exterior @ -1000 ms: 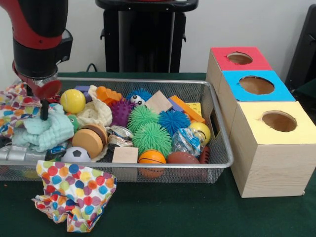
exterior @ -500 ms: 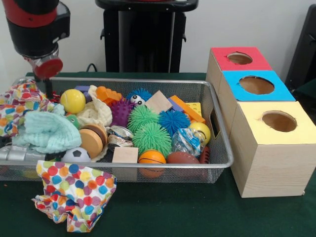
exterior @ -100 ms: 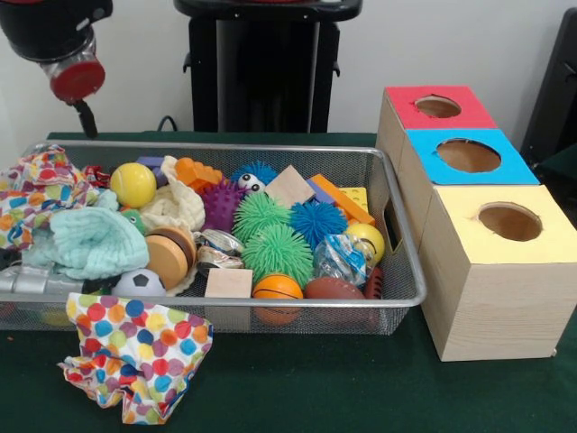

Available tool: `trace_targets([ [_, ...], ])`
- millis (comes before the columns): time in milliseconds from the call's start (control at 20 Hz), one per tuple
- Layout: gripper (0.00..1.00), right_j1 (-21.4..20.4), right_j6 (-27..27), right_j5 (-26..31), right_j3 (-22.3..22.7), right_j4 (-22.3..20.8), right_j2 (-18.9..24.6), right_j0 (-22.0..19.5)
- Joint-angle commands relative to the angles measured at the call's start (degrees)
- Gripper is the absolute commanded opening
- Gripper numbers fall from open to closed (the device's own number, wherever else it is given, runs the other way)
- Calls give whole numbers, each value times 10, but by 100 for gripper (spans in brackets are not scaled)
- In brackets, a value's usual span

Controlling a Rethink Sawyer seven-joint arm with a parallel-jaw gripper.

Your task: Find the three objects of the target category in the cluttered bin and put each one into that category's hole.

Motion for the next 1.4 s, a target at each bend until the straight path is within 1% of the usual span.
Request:
trace_targets([
  [50, 100, 4, 7, -26, 44, 50, 82, -19],
  [250, 100, 10, 21, -69, 77, 71, 94, -17],
  [400, 100, 12, 28, -101, 91, 68, 90, -10],
  [450, 100, 14, 23, -130, 91, 51, 85, -3],
  [500, 100, 16, 19, -146, 87, 37, 79, 2],
  [550, 100, 20, 23, -179, 78, 5, 61, 17],
  [600, 100, 22, 22, -191, 74, -6, 55, 23],
  [650, 100, 28, 29, -212, 63, -35, 36, 39],
  [700, 100, 30, 33, -223, 59, -46, 27, 47],
  [800, 100, 35, 56, -246, 66, -48, 17, 60],
  [850, 100, 37, 56, -253, 68, -51, 16, 63],
  [1000, 100, 40, 72, -266, 89, -39, 13, 66],
  [1100, 100, 48, 84, -262, 101, -22, 14, 65],
  [1150, 100, 50, 91, -245, 110, -4, 20, 61],
  [1200, 100, 50, 93, -245, 119, 4, 23, 58],
  [1250, 100, 49, 106, -237, 135, 26, 31, 53],
  [1400, 100, 50, 121, -235, 151, 51, 32, 54],
])
